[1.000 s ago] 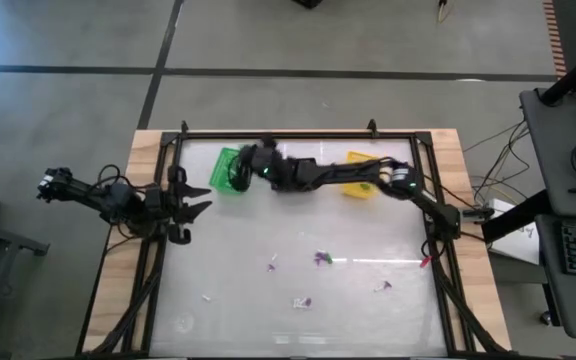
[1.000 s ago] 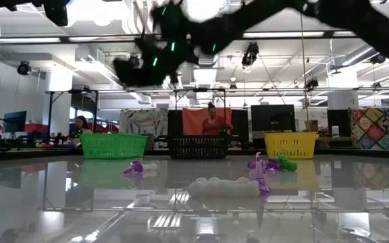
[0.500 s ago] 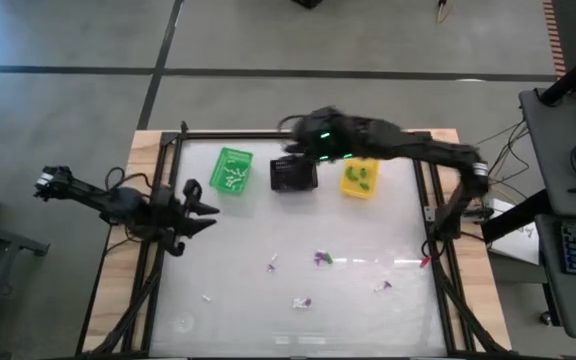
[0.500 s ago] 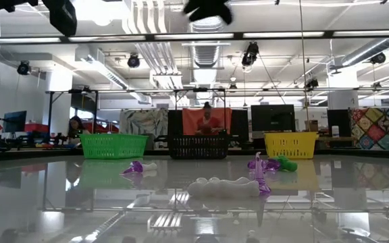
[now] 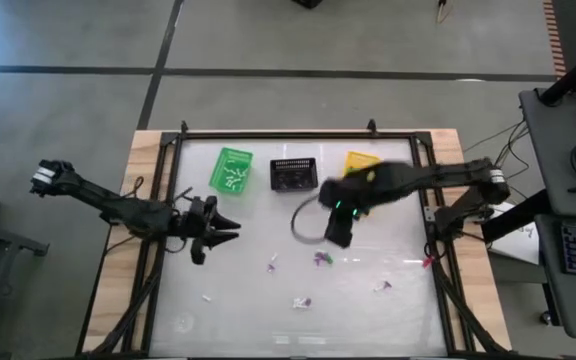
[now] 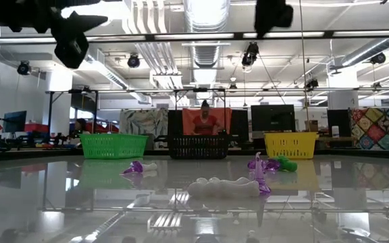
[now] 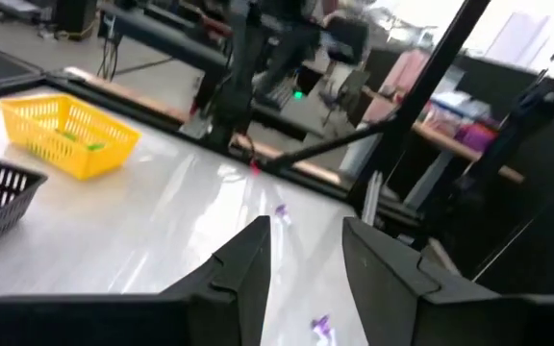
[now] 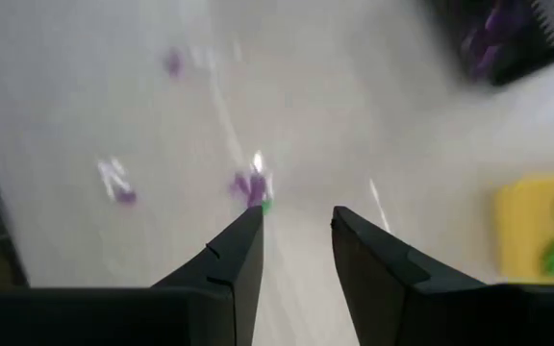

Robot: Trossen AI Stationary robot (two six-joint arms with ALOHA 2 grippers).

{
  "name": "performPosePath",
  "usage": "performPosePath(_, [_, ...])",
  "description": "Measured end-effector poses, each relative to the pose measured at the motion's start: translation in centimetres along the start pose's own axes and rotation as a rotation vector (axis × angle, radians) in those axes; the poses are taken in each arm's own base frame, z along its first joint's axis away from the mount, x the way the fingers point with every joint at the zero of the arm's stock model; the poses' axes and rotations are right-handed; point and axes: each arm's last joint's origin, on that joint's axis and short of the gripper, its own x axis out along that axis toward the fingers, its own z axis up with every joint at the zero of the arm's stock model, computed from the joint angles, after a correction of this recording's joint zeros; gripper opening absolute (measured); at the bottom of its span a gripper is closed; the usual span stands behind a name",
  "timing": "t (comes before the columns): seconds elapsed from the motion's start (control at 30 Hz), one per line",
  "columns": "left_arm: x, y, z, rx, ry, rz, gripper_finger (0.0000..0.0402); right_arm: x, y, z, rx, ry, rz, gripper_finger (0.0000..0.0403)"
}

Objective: Sort Halloween decoration
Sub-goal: Put the purple witch hat toy into the black basket

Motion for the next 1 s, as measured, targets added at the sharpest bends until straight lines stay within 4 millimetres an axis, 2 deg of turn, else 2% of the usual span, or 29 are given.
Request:
performPosePath(0.07, [0.3,0.1,-0.4,0.011,0.022,0.011,0.0121,1.7,0.5,-1.0,0.023,0.057,-0.02,0.0121])
performPosePath(0.17, [0.7,0.3,-1.0,0.027,0.067,0.033,0.0139,2.8,0.8,-2.5,0.063,0.095,-0.03,0.0129])
performPosePath(0.33, [1.4,0.6,-2.3,0.077,0.157,0.072,0.018,5.8,0.4,-4.9,0.128,0.214,-0.099,0.0146])
performPosePath(0.47, [2.1,0.7,-3.5,0.085,0.214,0.091,0.02,7.0,-0.3,-6.6,0.156,0.283,-0.119,0.0163])
performPosePath(0.57, [2.6,0.9,-4.2,0.028,0.237,0.123,0.0201,8.3,-0.8,-7.6,0.16,0.31,-0.139,0.0175])
performPosePath(0.8, [3.9,1.3,-5.8,-0.044,0.287,0.169,0.019,9.8,-1.7,-9.1,0.162,0.319,-0.148,0.0187])
performPosePath(1.0, [6.6,0.8,-6.8,-0.028,0.334,0.208,0.0189,10.4,-2.3,-10.1,0.15,0.283,-0.121,0.0187])
